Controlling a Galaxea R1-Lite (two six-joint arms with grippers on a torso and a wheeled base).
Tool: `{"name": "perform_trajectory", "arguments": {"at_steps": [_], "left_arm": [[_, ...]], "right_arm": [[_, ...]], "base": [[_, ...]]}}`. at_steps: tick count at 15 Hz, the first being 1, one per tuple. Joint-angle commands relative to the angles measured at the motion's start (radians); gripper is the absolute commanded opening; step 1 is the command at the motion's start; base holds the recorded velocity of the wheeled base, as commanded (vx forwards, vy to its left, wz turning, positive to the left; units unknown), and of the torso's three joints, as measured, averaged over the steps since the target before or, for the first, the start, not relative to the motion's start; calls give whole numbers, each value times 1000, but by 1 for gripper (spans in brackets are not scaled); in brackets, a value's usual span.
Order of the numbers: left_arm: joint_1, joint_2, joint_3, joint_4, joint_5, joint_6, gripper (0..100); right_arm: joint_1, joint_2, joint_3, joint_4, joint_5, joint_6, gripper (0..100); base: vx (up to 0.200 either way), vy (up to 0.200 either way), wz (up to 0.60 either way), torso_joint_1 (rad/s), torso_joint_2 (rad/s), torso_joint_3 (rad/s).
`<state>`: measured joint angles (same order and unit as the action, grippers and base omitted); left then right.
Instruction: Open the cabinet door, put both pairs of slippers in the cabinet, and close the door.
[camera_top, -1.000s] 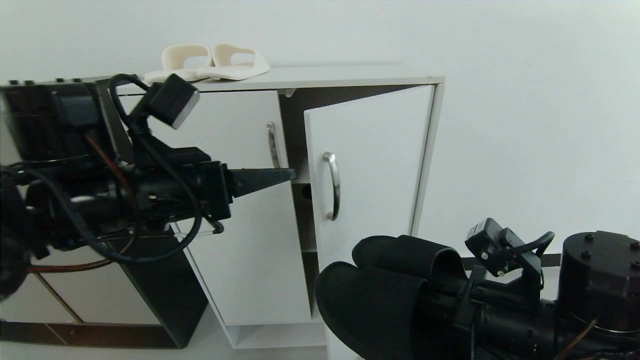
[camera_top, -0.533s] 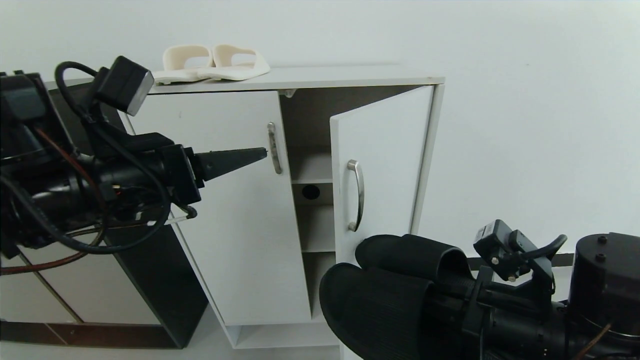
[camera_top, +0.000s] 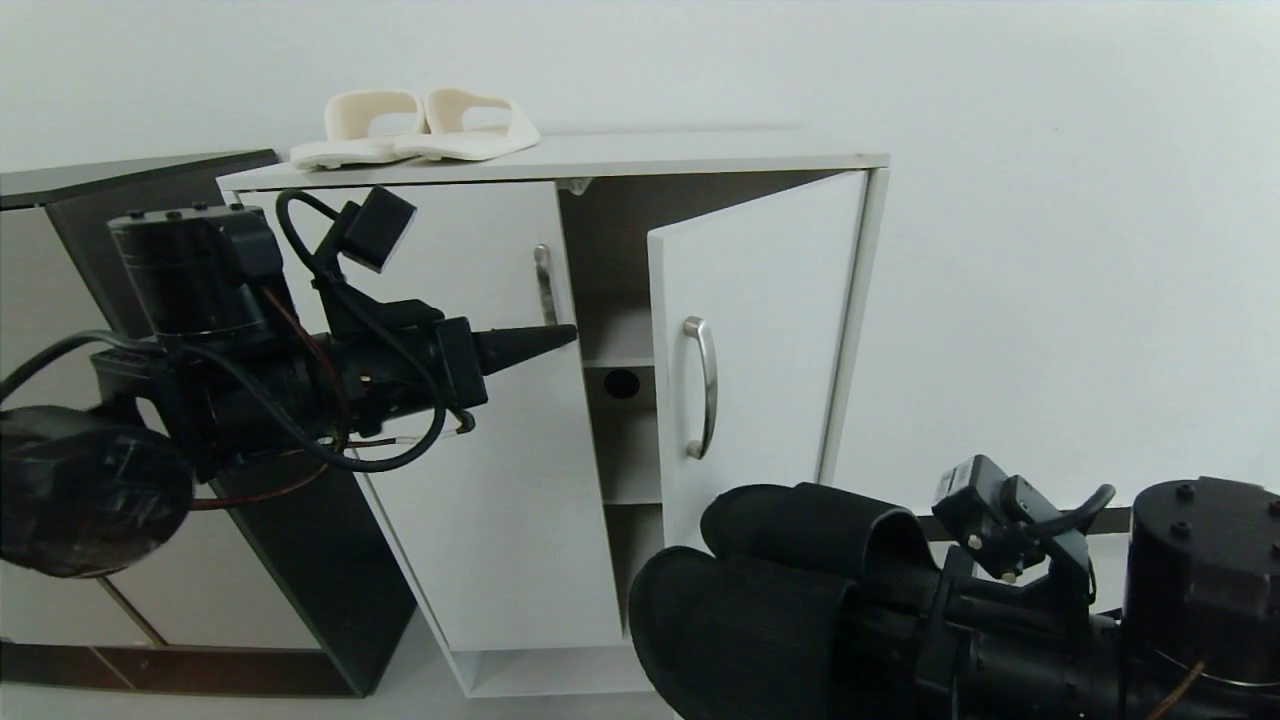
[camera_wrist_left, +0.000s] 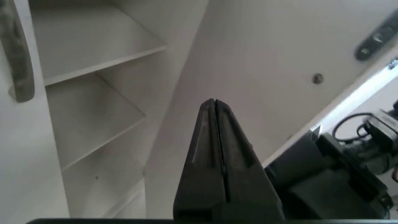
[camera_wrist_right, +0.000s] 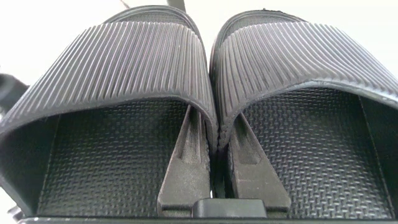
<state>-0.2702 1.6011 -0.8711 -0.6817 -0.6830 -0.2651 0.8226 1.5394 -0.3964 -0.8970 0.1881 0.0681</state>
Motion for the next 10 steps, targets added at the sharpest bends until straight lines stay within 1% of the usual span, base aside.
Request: {"name": "perform_trajectory", "arguments": {"at_steps": [1,2,3,5,7,10], "left_arm": [[-3,54,-25,-1,0,-17,0],[-11,79,-51,-1,0,-42,0],[-15,100,-71,-1,0,-49,0],[-24,151,-111,-7,5,-49,0],[-47,191,-126,-56,8,-51,0],[-61,206,-129,-65,8,-49,0]], "right_arm": [[18,-51,48,1,59,-36,0],[18,-68,68,3,100,-68,0],[20,-68,76,3,103,-79,0],[20,-61,77,4,103,-82,0],[20,-54,77,4,103,-82,0],[20,-42,76,4,103,-82,0]], "base": [[0,0,0,0,0,0],[0,0,0,0,0,0],[0,0,0,0,0,0],[0,0,0,0,0,0],[0,0,0,0,0,0],[0,0,0,0,0,0]]}}
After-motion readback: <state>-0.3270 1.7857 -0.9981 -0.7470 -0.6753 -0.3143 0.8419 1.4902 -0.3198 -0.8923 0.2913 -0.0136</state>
